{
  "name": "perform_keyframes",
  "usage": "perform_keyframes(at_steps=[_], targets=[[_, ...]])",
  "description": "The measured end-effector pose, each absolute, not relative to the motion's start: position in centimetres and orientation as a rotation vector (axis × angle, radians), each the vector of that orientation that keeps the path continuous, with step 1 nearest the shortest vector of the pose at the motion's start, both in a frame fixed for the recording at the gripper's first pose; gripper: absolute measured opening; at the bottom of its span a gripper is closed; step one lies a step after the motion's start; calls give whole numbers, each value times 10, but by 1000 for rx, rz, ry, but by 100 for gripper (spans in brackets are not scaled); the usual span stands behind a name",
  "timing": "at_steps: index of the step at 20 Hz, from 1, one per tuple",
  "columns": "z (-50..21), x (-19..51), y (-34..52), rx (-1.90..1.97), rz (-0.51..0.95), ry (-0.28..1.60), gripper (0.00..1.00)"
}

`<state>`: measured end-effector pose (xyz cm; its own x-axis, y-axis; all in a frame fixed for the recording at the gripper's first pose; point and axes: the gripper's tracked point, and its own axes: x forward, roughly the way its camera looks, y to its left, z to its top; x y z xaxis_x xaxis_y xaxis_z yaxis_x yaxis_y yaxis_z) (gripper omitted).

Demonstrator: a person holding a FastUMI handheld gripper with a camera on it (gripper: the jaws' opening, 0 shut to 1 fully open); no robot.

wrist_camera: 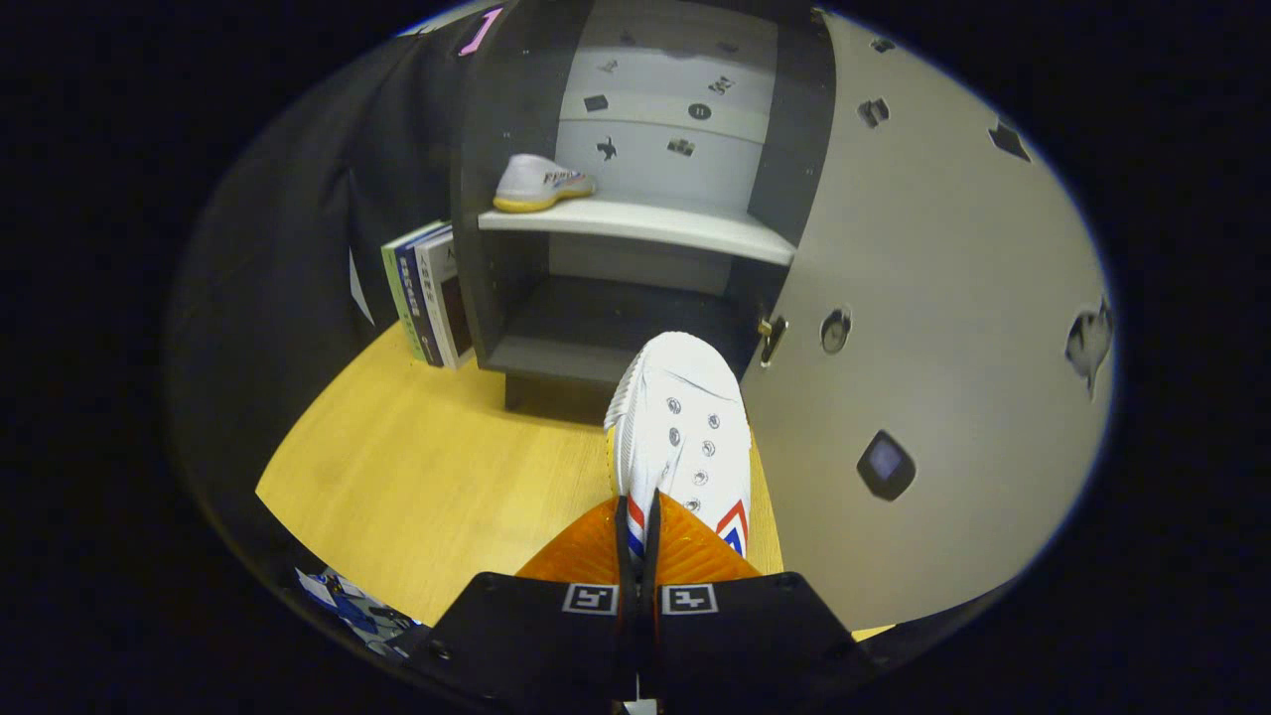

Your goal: Open the shoe cabinet door, grab the shoes and put them into the shoe cabinet, then close the shoe cabinet door.

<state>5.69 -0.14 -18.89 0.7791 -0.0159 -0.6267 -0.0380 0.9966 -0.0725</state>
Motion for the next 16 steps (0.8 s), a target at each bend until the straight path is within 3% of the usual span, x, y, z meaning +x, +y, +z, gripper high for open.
perform_keyframes(at_steps=[8,16], targets=[[-60,170,1,-152,14,443,2],[-23,324,-12,-131,32,419,2]])
